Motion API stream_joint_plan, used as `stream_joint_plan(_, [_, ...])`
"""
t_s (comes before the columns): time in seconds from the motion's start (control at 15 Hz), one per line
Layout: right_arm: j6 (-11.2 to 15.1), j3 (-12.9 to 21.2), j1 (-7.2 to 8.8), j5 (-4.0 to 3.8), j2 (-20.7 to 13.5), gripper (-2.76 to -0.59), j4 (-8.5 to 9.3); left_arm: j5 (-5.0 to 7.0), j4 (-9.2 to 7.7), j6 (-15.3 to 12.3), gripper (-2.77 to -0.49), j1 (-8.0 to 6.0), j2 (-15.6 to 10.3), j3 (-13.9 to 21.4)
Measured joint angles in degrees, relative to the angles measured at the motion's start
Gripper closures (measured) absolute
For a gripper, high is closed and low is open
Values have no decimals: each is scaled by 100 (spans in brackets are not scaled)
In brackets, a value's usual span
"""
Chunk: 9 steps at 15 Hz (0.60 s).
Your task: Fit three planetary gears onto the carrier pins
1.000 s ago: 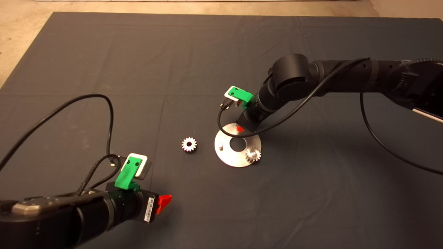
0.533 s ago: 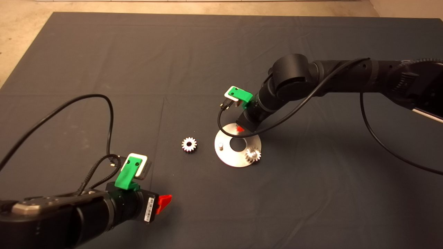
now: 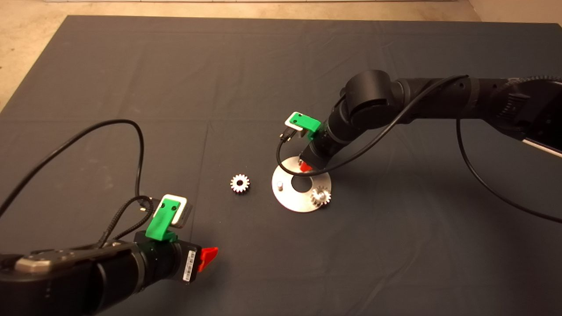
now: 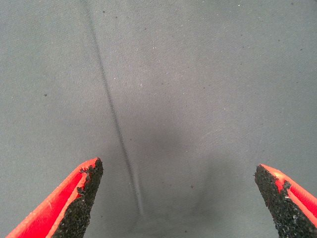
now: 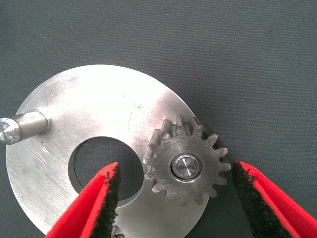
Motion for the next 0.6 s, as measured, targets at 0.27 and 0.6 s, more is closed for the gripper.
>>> stream_joint_plan(0.27, [22,34,0,-1,-4,-189,0,27,0,0,-222,0,-12,0])
stream_joint_plan(0.6, [46,224,6,51,-174,-205,0,135,0,0,-222,0,-10,0])
